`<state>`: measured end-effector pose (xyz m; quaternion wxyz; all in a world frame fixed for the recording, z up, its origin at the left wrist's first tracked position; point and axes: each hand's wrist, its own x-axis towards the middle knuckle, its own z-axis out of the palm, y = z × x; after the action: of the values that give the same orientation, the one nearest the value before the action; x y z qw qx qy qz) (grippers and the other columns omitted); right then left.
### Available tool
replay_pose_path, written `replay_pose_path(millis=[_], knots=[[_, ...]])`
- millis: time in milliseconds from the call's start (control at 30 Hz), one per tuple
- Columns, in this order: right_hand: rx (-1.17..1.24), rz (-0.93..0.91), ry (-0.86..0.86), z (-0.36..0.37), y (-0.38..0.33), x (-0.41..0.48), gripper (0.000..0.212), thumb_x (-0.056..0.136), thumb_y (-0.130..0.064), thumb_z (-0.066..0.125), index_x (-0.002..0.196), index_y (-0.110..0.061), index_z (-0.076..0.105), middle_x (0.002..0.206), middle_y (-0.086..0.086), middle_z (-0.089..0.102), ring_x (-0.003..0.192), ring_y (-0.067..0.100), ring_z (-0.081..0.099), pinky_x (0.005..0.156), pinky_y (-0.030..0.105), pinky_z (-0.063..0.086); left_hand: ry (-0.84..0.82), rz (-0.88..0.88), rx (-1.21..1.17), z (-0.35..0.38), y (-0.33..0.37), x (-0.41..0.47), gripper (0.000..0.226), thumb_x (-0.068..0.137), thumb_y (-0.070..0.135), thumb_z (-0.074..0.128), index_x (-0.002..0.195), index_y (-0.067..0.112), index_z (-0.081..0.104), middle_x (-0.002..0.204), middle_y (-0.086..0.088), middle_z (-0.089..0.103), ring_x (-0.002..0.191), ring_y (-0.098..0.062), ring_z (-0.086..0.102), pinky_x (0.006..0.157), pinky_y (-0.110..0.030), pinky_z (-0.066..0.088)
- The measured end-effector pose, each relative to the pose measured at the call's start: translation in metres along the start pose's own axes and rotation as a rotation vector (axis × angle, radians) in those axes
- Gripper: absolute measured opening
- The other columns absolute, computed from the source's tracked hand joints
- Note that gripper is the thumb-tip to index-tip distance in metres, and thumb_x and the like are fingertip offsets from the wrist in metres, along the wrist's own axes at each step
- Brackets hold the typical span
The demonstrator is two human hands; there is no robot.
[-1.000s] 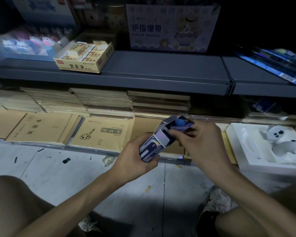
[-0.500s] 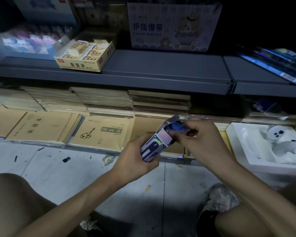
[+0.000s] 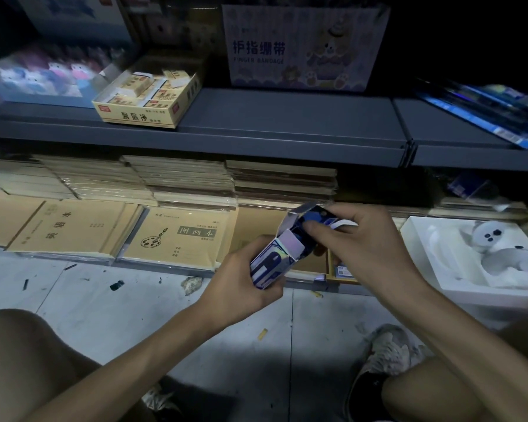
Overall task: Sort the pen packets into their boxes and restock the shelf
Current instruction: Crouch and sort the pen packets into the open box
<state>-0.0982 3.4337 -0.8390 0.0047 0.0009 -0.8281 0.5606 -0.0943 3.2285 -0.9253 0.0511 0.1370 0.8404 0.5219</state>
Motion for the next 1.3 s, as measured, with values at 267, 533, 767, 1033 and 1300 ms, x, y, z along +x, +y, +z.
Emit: replay_pose_path(millis=[267, 533, 767, 1033, 1300], knots=[[-0.166, 0.006, -0.110, -0.002, 0.009, 0.005, 0.013, 0.090, -0.015, 0.077, 0.083, -0.026, 0.083, 0.071, -0.008, 0.076, 0.061, 0.004, 0.071, 0.057, 0.026, 0.053, 0.017, -0.008, 0.016, 0.004, -0.005, -0.002, 0.061, 0.079, 0.010, 0.080, 0.108, 0.058, 0.056, 0.093, 0.015, 0.071, 0.080, -0.015, 0.070, 0.069, -0.038, 0.061], [-0.157, 0.022, -0.119, 0.002, 0.010, -0.001, 0.015, 0.091, -0.024, 0.075, 0.081, -0.032, 0.083, 0.067, 0.000, 0.070, 0.058, 0.004, 0.049, 0.059, 0.028, 0.040, 0.000, 0.021, 0.106, 0.005, -0.007, -0.002, 0.055, 0.077, 0.021, 0.079, 0.120, 0.044, 0.055, 0.094, 0.018, 0.069, 0.080, -0.012, 0.068, 0.065, -0.031, 0.059], [-0.327, 0.083, -0.245, 0.006, 0.005, -0.001, 0.037, 0.095, -0.030, 0.059, 0.095, 0.006, 0.068, 0.103, 0.020, 0.059, 0.092, 0.038, 0.060, 0.074, 0.050, 0.050, -0.008, 0.084, 0.192, 0.004, -0.006, -0.003, 0.056, 0.076, 0.023, 0.079, 0.126, 0.037, 0.057, 0.094, 0.028, 0.065, 0.079, -0.005, 0.065, 0.064, -0.021, 0.051], [-0.105, 0.217, -0.387, 0.009, -0.029, -0.015, 0.041, 0.107, -0.029, 0.043, 0.120, 0.007, 0.057, 0.120, 0.025, 0.058, 0.113, 0.035, 0.052, 0.096, 0.054, 0.045, 0.009, 0.087, 0.085, 0.012, 0.008, -0.004, 0.059, 0.077, 0.010, 0.080, 0.105, 0.053, 0.052, 0.088, 0.029, 0.064, 0.075, -0.004, 0.065, 0.062, -0.015, 0.048], [-0.181, 0.213, -0.415, -0.007, -0.034, -0.019, 0.037, 0.097, -0.049, 0.050, 0.093, -0.017, 0.067, 0.091, 0.000, 0.067, 0.090, 0.018, 0.062, 0.085, 0.041, 0.048, -0.001, 0.133, -0.028, 0.010, 0.025, -0.001, 0.060, 0.075, 0.005, 0.083, 0.104, 0.050, 0.055, 0.092, 0.021, 0.067, 0.078, -0.008, 0.067, 0.065, -0.028, 0.057]])
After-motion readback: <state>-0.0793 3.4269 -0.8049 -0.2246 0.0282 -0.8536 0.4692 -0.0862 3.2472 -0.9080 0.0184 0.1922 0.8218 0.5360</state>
